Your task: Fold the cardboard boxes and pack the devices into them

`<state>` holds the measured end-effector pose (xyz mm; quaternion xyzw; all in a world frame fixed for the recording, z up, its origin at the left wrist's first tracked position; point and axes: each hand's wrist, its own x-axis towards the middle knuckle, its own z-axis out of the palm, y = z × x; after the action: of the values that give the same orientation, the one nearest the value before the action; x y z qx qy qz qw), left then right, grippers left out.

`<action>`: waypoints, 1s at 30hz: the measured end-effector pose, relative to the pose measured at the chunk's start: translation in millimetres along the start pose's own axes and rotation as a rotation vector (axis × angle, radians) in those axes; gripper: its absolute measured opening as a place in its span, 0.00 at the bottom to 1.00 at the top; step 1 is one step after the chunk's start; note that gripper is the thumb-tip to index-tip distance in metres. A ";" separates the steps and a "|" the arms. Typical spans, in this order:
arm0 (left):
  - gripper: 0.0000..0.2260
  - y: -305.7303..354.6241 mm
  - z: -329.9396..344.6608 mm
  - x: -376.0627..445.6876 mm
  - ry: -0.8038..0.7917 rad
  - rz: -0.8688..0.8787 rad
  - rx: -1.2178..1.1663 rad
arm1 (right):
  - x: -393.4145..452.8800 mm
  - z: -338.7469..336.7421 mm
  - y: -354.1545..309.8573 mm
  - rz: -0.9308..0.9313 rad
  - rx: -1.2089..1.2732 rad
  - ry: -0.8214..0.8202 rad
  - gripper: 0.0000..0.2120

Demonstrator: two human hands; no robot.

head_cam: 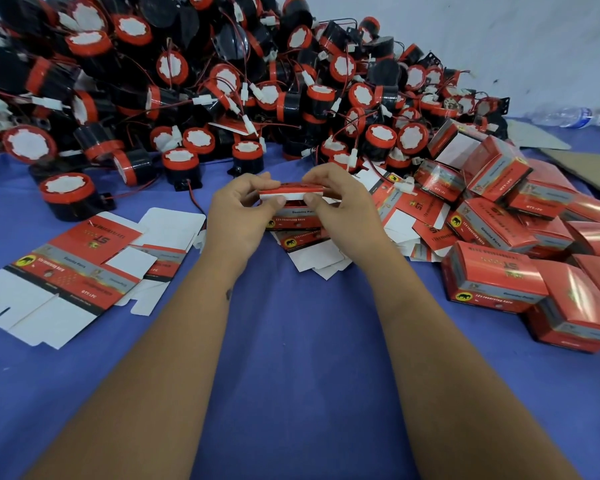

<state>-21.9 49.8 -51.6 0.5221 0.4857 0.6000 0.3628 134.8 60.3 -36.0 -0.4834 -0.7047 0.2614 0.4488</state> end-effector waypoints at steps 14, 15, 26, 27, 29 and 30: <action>0.07 6.3 5.8 -8.1 0.072 0.457 0.821 | -2.5 5.6 7.4 -0.043 -0.095 0.073 0.03; 0.06 6.5 6.0 -8.6 0.075 0.462 0.852 | -2.9 6.3 6.8 -0.086 -0.144 0.088 0.02; 0.08 10.9 16.1 -10.3 0.014 0.482 0.896 | -4.3 12.6 1.3 -0.298 -0.496 0.130 0.05; 0.08 10.5 17.7 -10.4 0.020 0.452 0.890 | -3.8 13.7 3.4 -0.267 -0.487 0.110 0.06; 0.09 9.4 19.7 -10.9 0.003 0.396 0.846 | -2.5 15.4 5.7 -0.178 -0.405 0.029 0.11; 0.10 8.7 19.4 -10.8 -0.003 0.370 0.803 | -1.6 15.4 5.8 -0.143 -0.348 -0.004 0.12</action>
<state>-0.2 41.3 -46.5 0.7008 0.5779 0.4178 0.0183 124.0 62.1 -48.3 -0.5017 -0.7727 0.1037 0.3747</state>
